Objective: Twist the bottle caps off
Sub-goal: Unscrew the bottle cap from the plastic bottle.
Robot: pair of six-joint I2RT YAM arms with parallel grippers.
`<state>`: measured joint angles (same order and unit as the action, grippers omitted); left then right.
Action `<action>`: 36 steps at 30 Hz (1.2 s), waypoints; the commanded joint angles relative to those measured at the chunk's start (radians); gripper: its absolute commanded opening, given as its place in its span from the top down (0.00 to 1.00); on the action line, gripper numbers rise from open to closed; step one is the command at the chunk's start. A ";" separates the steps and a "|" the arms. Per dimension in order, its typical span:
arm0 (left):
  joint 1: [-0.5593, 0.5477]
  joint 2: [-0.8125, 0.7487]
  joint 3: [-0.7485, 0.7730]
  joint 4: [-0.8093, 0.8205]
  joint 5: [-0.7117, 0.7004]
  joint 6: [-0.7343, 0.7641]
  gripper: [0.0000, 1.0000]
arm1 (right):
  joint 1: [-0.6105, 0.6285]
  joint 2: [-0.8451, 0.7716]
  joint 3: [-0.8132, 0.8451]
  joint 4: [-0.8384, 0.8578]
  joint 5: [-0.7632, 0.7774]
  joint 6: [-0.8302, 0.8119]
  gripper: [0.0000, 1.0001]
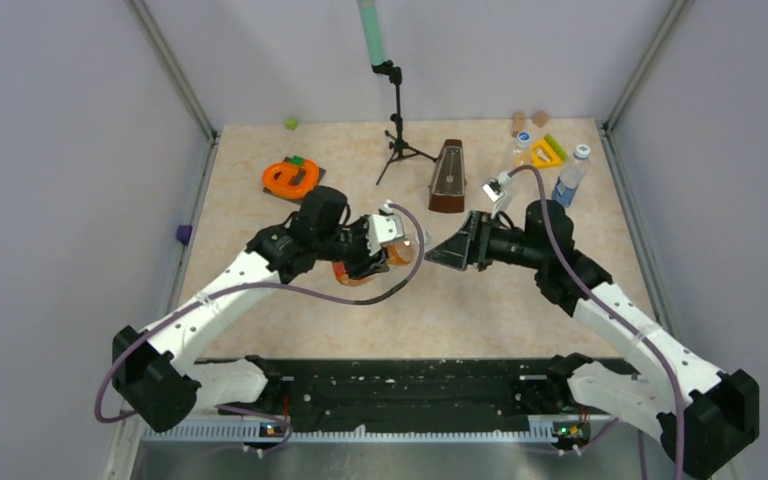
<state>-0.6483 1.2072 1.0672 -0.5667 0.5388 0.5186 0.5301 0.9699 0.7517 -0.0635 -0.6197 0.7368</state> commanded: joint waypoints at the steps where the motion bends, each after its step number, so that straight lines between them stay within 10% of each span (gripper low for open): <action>1: -0.017 -0.035 -0.039 0.118 -0.122 0.039 1.00 | 0.008 -0.067 -0.007 0.056 0.058 0.067 0.28; 7: -0.069 -0.109 -0.159 0.273 -0.168 0.109 1.00 | -0.011 -0.090 -0.065 0.015 0.297 0.238 0.28; 25: -0.117 -0.127 -0.203 0.324 -0.235 0.183 1.00 | -0.041 -0.017 -0.161 0.341 0.090 0.421 0.31; 36: -0.119 -0.117 -0.199 0.324 -0.224 0.190 1.00 | -0.040 0.066 -0.160 0.408 0.001 0.455 0.55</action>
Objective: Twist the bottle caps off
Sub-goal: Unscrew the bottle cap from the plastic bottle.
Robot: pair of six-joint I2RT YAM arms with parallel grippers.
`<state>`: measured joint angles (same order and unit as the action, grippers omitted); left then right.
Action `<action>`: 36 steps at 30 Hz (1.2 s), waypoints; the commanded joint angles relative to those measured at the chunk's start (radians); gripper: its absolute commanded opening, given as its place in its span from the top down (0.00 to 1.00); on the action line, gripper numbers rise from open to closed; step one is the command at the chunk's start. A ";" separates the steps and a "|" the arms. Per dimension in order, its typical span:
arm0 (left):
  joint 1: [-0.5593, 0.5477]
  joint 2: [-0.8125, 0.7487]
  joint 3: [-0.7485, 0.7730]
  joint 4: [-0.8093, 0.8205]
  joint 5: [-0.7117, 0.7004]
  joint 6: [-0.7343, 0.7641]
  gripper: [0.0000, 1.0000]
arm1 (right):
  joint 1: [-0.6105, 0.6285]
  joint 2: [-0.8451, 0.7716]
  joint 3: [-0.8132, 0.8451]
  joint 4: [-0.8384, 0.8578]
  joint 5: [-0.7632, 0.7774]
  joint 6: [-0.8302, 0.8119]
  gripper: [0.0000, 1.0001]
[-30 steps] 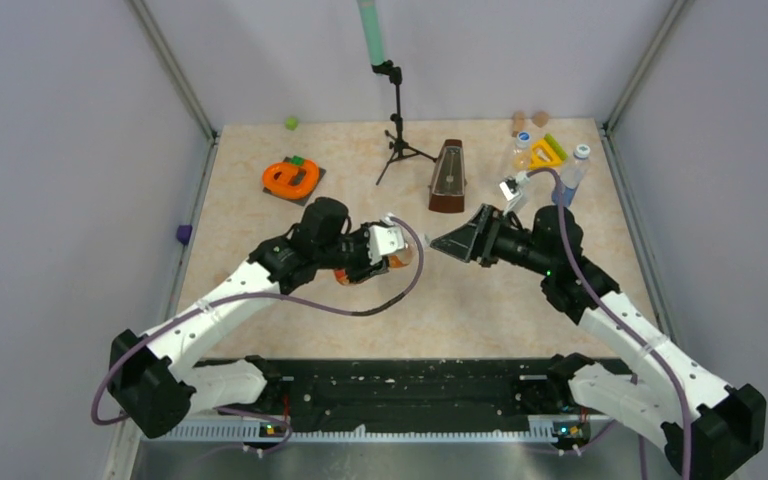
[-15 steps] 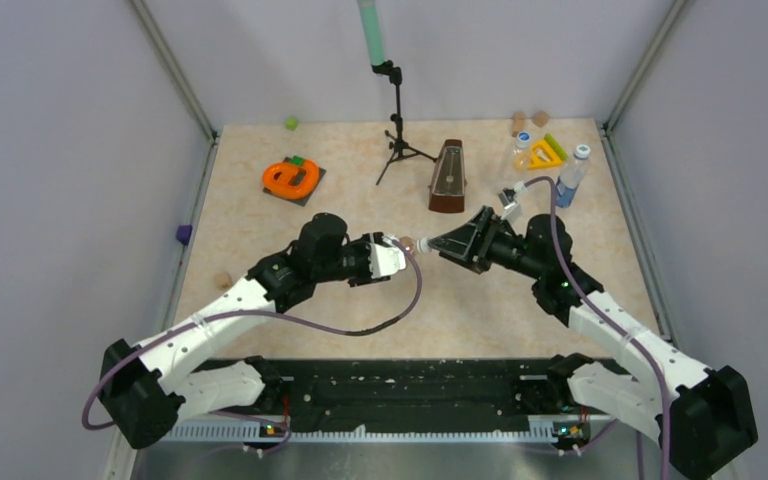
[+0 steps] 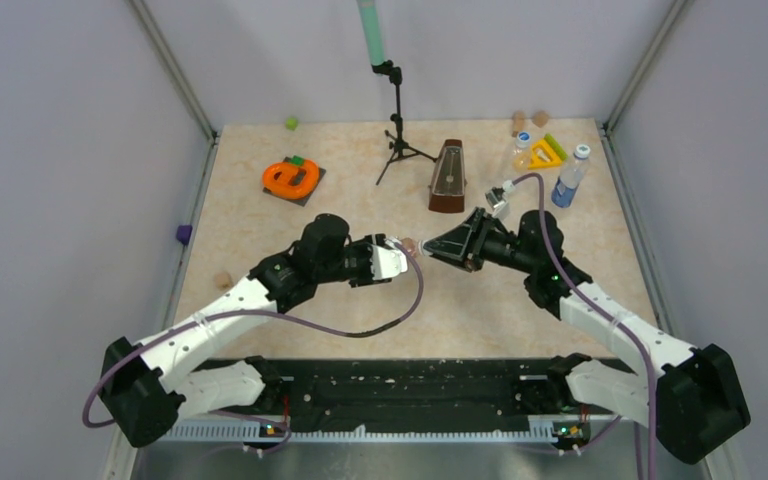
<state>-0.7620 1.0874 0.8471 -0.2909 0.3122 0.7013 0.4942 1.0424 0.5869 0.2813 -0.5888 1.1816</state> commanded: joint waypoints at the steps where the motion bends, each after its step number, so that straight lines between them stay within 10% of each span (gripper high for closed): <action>1: -0.006 0.003 0.020 0.049 0.004 0.007 1.00 | -0.005 -0.010 0.005 0.054 -0.025 0.006 0.55; 9: -0.007 0.004 0.021 0.065 0.055 0.002 1.00 | -0.005 0.006 0.014 0.033 -0.048 -0.040 0.77; 36: 0.129 0.039 0.111 0.102 0.630 -0.276 1.00 | -0.005 0.005 0.110 -0.216 -0.204 -0.457 0.76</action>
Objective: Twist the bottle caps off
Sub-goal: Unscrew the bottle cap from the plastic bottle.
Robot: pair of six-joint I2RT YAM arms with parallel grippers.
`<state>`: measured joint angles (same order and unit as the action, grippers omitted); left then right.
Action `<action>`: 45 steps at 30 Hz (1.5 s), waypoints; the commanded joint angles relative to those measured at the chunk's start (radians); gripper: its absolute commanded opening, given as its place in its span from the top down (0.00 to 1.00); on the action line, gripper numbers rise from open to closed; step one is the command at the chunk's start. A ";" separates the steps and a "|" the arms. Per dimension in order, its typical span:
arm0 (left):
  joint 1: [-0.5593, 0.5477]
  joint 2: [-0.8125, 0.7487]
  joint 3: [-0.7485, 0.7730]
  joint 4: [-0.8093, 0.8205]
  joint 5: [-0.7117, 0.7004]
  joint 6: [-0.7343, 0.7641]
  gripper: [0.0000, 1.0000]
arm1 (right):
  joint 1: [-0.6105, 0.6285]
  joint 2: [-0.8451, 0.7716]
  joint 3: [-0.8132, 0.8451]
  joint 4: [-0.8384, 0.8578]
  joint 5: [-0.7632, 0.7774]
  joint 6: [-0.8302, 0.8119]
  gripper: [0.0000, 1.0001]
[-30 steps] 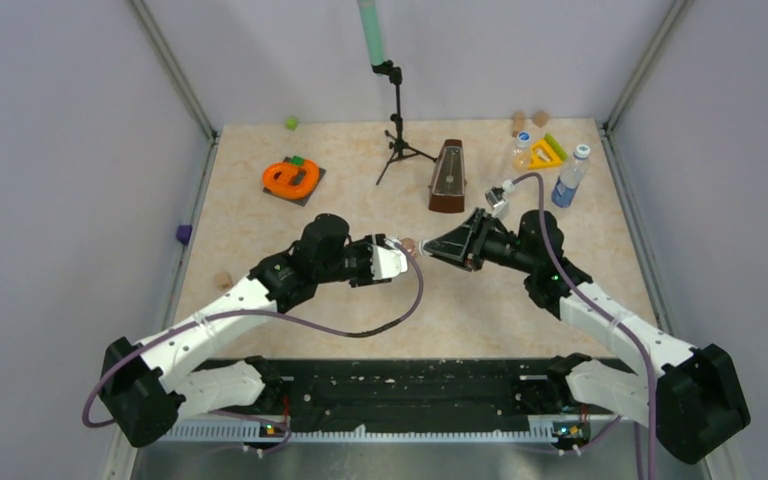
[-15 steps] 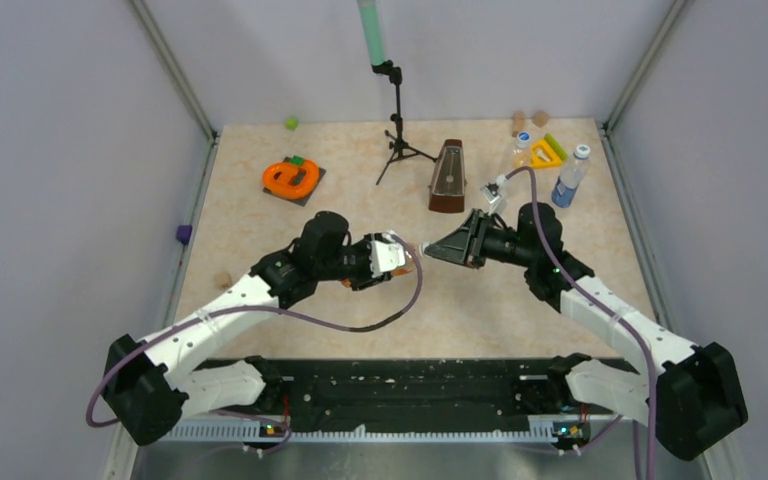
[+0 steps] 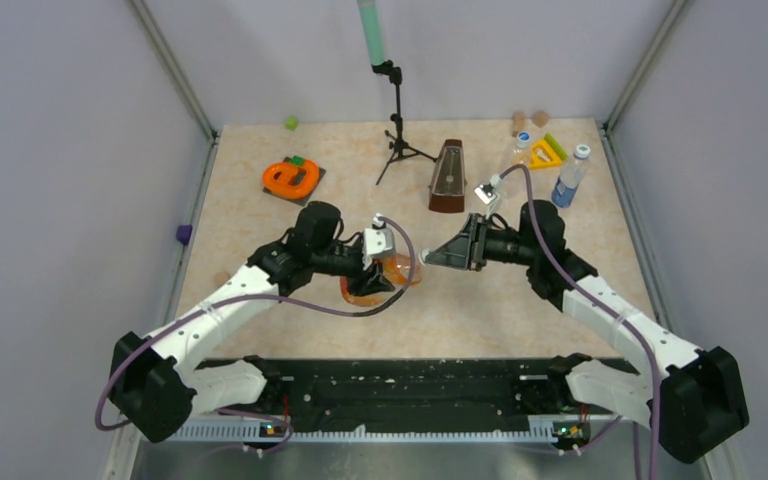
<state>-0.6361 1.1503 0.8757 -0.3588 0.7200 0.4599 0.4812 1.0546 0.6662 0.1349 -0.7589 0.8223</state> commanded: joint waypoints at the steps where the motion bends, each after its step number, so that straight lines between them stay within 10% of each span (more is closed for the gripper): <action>1: 0.004 -0.023 0.079 0.174 0.221 -0.037 1.00 | 0.008 -0.007 0.034 -0.078 -0.040 -0.108 0.74; 11: 0.002 -0.029 0.074 0.080 0.026 0.052 1.00 | 0.007 -0.042 0.052 -0.109 0.035 -0.065 0.33; 24: -0.045 -0.055 0.017 0.118 -0.212 0.081 1.00 | 0.005 -0.180 0.011 -0.066 0.059 0.008 0.33; 36: -0.096 -0.172 -0.139 0.453 -0.254 -0.088 1.00 | 0.004 -0.391 -0.026 -0.339 0.236 0.051 0.33; 45: -0.097 -0.231 -0.146 0.407 -0.239 -0.095 1.00 | -0.002 -0.327 0.105 -0.537 0.245 -0.039 0.33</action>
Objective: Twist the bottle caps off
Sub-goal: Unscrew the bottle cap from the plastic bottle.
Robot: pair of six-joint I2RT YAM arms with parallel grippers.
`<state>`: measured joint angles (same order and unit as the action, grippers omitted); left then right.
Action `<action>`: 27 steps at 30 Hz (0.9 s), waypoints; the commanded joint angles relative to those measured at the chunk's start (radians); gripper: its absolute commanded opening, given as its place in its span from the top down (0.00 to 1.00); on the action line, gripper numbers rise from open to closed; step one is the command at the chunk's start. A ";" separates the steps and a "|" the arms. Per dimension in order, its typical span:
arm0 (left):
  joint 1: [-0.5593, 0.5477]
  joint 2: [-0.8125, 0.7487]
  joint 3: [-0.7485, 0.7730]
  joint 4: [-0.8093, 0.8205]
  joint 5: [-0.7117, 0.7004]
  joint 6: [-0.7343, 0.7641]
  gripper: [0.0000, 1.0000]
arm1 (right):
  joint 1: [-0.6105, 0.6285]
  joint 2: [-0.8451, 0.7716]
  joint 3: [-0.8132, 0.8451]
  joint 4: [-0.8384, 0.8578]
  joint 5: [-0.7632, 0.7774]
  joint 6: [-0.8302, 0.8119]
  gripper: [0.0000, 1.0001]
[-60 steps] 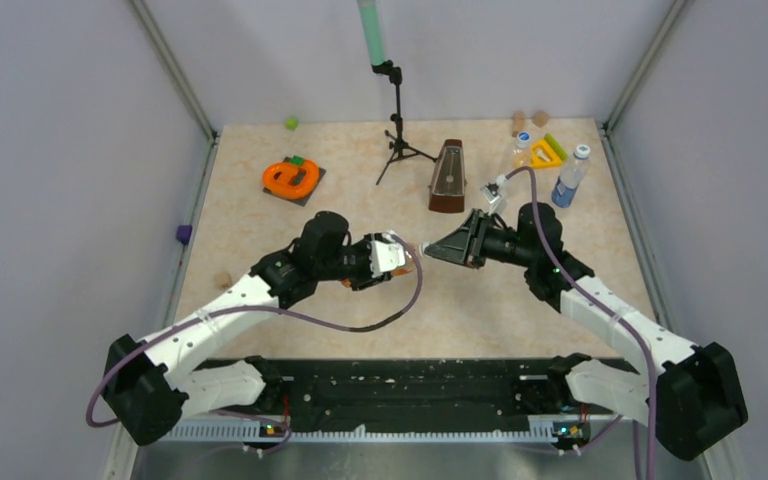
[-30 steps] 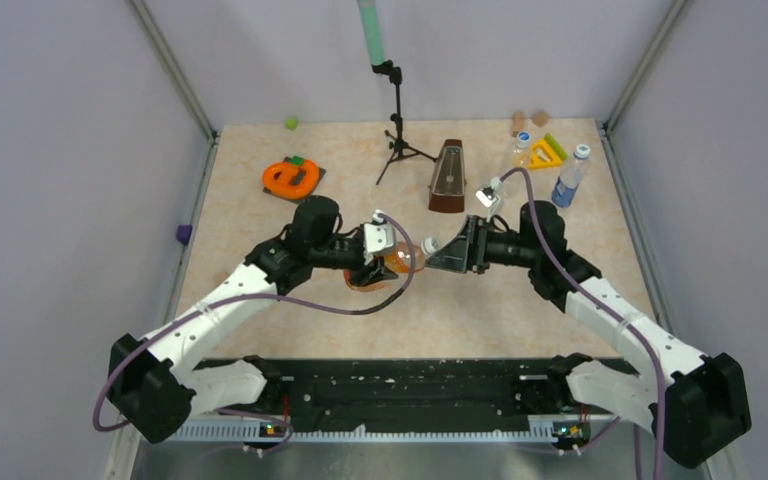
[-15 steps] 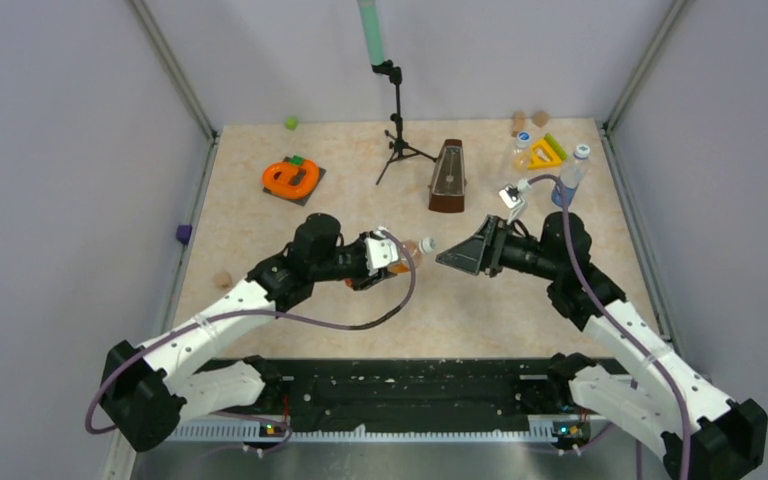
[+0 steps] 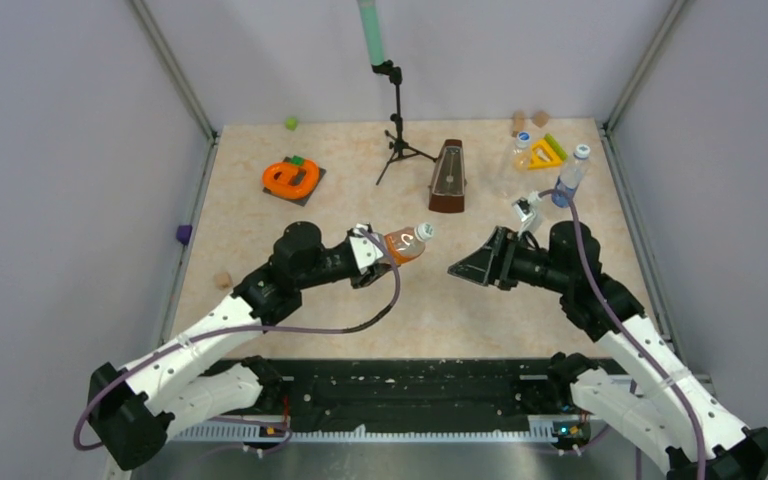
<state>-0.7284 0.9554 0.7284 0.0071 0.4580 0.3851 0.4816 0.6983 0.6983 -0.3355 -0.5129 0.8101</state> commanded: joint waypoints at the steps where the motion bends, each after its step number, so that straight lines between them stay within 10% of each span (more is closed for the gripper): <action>1: -0.005 -0.041 -0.003 0.046 0.023 -0.008 1.00 | -0.002 0.035 0.078 -0.058 -0.009 -0.011 0.33; 27: -0.007 0.047 0.076 -0.174 0.013 0.235 1.00 | -0.003 0.170 0.127 0.176 -0.065 0.165 0.31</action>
<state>-0.7292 0.9897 0.7418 -0.1593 0.4629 0.5701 0.4812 0.8070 0.7334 -0.1761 -0.5518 1.0042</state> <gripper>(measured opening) 0.449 0.694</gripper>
